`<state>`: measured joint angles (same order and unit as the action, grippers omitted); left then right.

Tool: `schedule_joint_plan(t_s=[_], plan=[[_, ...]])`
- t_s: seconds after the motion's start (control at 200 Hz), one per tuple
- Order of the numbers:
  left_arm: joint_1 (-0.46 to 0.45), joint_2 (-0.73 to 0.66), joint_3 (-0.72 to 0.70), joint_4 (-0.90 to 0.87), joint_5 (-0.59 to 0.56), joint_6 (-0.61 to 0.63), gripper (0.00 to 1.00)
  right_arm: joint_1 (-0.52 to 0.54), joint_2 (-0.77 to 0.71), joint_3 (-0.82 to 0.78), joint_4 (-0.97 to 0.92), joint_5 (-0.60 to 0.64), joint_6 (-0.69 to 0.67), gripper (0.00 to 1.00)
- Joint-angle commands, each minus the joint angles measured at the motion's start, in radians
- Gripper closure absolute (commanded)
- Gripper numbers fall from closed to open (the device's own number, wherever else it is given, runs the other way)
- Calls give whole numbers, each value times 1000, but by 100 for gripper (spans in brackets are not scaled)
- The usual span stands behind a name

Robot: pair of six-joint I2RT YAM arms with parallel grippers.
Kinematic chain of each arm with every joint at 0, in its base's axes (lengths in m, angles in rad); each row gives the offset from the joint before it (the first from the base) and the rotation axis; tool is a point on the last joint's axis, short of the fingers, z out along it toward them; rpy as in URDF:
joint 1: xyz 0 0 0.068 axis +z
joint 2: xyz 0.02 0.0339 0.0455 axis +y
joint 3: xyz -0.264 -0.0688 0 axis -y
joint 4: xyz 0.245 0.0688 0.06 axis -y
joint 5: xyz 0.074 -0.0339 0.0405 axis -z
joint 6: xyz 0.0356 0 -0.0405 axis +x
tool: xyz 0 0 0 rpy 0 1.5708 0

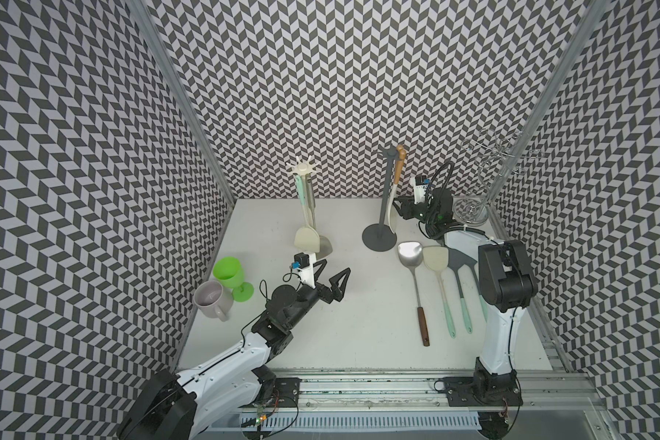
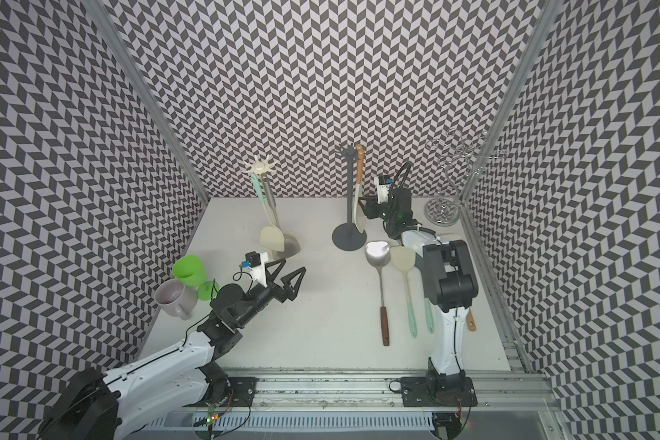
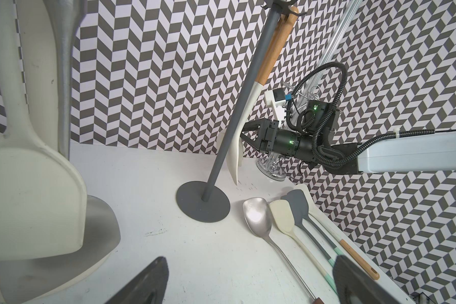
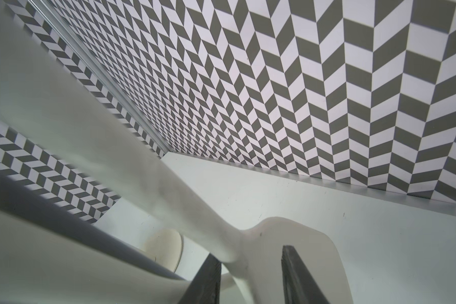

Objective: Take the spatula off the kitchen utensil rack
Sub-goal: Take off the spatula from the rack.

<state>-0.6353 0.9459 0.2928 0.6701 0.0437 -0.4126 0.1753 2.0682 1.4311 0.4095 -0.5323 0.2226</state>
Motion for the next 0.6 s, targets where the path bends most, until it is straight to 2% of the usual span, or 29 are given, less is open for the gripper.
schedule_joint_plan(t_s=[0.0,0.325,0.591], plan=[[-3,-14,-1,-4,-8,12,1,-1,15,33,65,-51,-51,60],[-3,2,-1,5,-2,14,1,-2,11,72,146,-64,-46,54],[-3,10,-3,11,2,13,1,2,48,131,211,-138,-35,49]])
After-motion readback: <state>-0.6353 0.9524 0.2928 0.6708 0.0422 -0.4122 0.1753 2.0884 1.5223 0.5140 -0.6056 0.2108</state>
